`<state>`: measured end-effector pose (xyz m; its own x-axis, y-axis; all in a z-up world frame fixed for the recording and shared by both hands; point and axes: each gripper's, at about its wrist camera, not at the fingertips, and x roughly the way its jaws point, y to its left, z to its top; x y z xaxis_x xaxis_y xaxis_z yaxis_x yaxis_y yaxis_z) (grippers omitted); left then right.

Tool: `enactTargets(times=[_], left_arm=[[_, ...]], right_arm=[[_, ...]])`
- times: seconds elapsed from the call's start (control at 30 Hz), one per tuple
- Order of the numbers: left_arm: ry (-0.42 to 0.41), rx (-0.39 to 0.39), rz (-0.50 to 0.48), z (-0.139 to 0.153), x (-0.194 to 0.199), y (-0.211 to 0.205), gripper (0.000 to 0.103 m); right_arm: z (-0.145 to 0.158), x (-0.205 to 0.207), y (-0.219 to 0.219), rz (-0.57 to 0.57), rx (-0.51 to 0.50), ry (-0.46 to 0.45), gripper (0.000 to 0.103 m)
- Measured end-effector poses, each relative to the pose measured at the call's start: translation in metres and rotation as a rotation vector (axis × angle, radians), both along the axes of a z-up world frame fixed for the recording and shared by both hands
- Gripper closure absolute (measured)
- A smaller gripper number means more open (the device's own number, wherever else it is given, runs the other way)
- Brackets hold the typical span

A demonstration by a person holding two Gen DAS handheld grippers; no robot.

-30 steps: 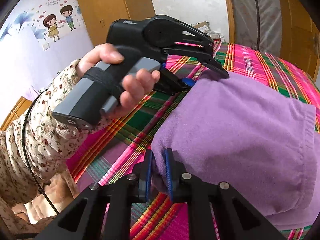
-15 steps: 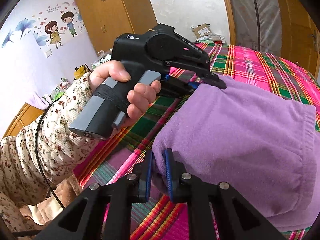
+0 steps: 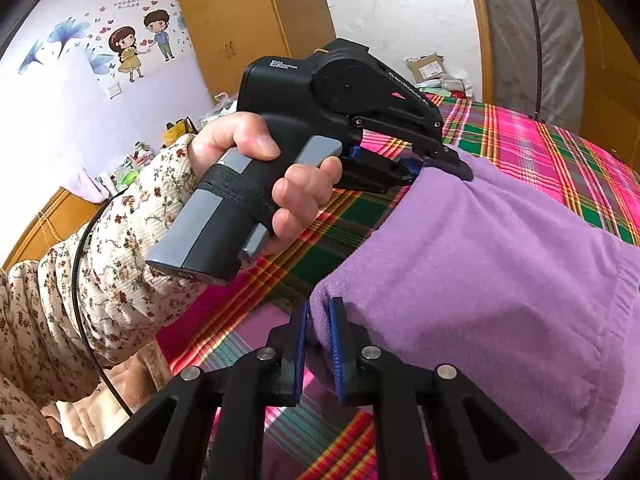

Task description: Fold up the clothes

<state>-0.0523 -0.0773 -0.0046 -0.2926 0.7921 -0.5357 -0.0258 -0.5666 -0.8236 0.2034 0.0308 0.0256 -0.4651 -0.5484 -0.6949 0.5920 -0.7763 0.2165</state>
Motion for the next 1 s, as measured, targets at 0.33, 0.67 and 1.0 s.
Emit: enactTargets(times=[0.33, 0.67, 1.0], left_arm=[[0.017, -0.008, 0.02, 0.006, 0.009, -0.03, 0.091], [0.019, -0.061, 0.113, 0.008, 0.026, -0.097, 0.091], [-0.024, -0.094, 0.223, -0.003, 0.043, -0.172, 0.091]], right_arm=[[-0.005, -0.031, -0.027, 0.065, -0.021, -0.02, 0.092], [-0.004, -0.036, -0.089, 0.219, -0.038, -0.053, 0.092], [-0.012, -0.062, -0.152, 0.352, -0.056, -0.119, 0.092]])
